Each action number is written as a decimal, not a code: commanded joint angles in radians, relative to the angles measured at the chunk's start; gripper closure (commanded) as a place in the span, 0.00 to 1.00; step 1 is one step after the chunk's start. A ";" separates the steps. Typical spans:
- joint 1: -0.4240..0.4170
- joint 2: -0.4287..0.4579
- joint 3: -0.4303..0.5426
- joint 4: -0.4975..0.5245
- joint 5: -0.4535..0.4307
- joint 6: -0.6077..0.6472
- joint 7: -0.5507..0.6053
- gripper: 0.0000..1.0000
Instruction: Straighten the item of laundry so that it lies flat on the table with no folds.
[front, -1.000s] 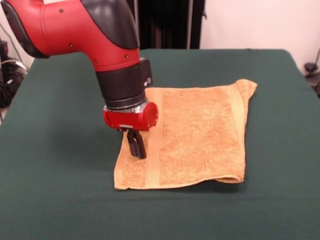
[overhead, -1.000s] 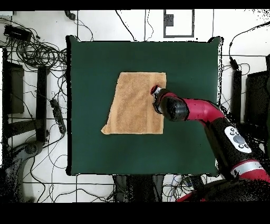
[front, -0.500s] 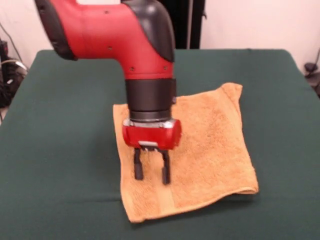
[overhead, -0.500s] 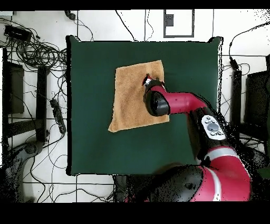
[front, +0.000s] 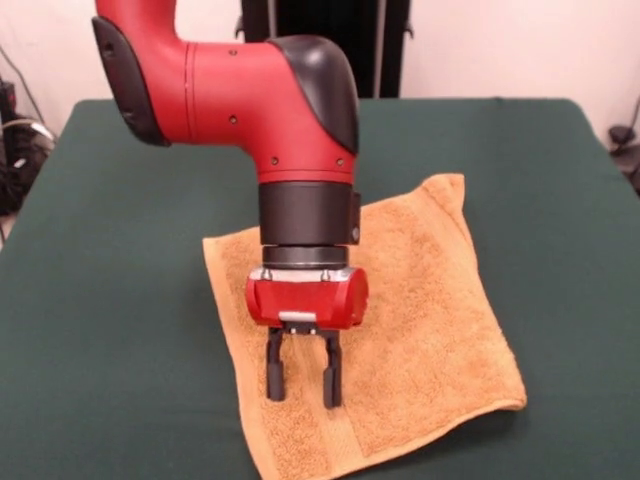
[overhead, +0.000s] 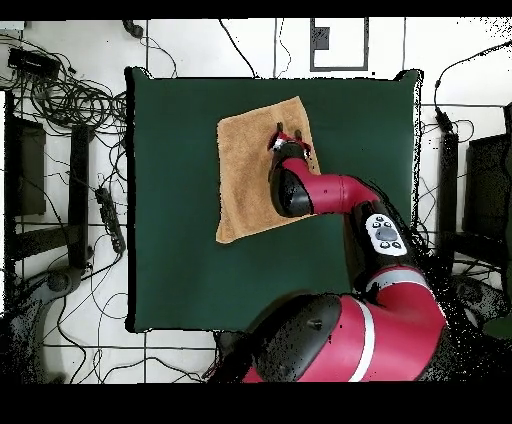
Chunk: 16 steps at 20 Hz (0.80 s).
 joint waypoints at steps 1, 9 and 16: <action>-0.064 0.219 0.046 -0.041 -0.004 0.123 0.039 0.00; -0.083 0.224 0.069 -0.043 -0.008 0.139 0.024 1.00; -0.072 0.221 0.054 -0.047 -0.004 0.134 0.024 1.00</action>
